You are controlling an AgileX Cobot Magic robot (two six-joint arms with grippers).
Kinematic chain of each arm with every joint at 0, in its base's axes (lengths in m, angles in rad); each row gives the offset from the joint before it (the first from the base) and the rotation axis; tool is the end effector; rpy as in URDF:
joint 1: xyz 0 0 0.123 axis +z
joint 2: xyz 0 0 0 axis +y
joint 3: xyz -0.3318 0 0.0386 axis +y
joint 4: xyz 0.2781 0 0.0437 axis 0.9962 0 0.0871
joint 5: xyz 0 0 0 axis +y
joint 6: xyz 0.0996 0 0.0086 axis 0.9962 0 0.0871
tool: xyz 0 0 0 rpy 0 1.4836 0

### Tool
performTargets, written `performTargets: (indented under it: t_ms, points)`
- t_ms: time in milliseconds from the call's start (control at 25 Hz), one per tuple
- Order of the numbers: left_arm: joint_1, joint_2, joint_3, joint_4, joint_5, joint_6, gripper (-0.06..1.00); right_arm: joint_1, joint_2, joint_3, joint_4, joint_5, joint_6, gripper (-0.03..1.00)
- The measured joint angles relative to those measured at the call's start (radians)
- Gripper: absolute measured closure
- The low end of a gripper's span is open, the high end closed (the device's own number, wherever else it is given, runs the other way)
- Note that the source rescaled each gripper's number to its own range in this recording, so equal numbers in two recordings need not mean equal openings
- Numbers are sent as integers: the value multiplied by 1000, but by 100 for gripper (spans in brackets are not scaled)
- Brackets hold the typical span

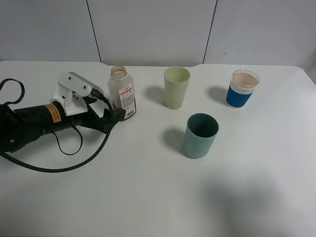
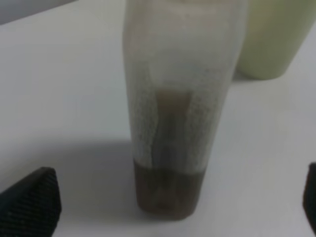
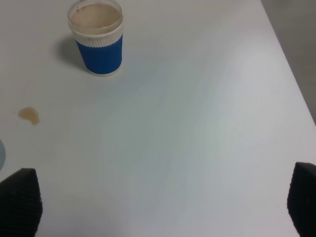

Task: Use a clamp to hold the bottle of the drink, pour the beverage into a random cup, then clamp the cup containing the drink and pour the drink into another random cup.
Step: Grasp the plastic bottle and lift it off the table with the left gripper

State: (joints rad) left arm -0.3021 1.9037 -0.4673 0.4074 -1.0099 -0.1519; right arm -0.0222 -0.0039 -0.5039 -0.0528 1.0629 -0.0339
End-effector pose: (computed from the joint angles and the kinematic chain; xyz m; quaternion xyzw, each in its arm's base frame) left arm 0.2888 -0.1251 0.1193 0.2462 0.7832 -0.2030 0.5336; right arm -0.0212 -0.0041 0.2886 -0.0038 0.8515 -0.0411 0.5228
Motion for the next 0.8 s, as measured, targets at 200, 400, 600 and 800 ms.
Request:
performTargets:
  t_ms: [200, 400, 600, 800]
  points:
    - [0, 67, -73, 4, -27, 2, -6, 0, 0, 0, 0, 0, 0, -3]
    - [0, 115, -138, 20, -36, 4, -6, 0, 0, 0, 0, 0, 0, -3]
    - [0, 151, -192, 28, -43, -10, -6, 0, 0, 0, 0, 0, 0, -3]
    - [0, 186, -240, 92, -45, -46, -6, 0, 0, 0, 0, 0, 0, -3]
